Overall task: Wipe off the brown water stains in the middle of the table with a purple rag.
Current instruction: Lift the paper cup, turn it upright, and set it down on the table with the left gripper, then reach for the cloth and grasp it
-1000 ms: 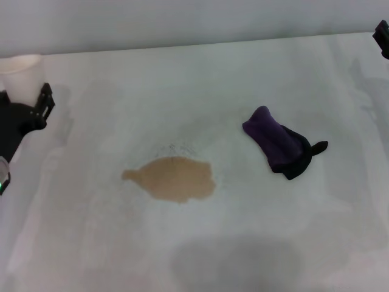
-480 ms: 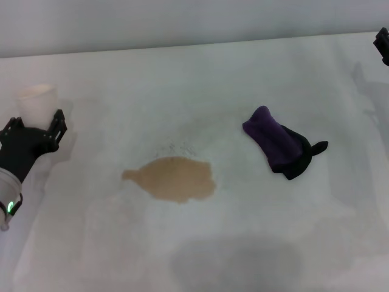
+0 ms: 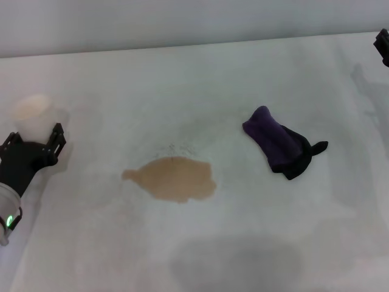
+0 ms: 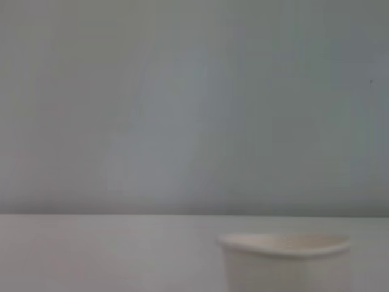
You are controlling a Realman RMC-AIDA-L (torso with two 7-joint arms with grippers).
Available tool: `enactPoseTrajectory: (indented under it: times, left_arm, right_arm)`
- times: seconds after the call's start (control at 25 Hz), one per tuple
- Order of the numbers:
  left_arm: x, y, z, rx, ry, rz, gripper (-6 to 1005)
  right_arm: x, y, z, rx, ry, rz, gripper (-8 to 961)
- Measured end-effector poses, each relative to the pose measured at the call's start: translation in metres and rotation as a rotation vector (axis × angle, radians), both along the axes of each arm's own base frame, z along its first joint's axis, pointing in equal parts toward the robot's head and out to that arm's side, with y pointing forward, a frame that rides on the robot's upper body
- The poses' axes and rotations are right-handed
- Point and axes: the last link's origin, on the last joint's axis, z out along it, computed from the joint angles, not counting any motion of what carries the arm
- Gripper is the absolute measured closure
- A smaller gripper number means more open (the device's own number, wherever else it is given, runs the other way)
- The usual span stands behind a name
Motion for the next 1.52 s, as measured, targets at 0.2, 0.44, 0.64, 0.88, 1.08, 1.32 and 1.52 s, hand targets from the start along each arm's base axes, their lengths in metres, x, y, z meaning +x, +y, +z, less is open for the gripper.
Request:
enactPoseTrajectory:
  times: [0.2,0.44,0.64,0.88,1.08,1.32,1.52]
  left_arm:
    - [-0.003,-0.004,-0.001,-0.002,-0.004,0.011,378]
    - [-0.002,-0.007,-0.004,-0.005,-0.021,0.019,375]
    - [-0.004,-0.011,-0.005,-0.004,-0.035,0.032,372]
    - [-0.001,-0.018,-0.01,-0.006,-0.063,0.029,196]
    - [-0.003,-0.024,-0.011,-0.006,-0.069,0.038,118]
    - [-0.01,-0.034,-0.011,-0.005,-0.072,0.059,108]
    - [-0.012,-0.044,-0.009,0.01,-0.074,0.039,108]
  right_arm:
    - [0.001,-0.001,0.003,0.016,0.027,0.006,79]
    - [0.001,-0.002,0.003,0.011,0.023,0.008,80]
    - [0.003,-0.004,0.002,0.006,0.017,0.009,80]
    - [0.005,-0.007,0.005,0.012,0.022,0.011,79]
    - [0.005,-0.007,0.006,0.011,0.015,0.017,79]
    - [0.006,-0.008,0.007,0.013,0.023,0.019,80]
    - [0.005,-0.008,0.007,0.015,0.02,0.026,80]
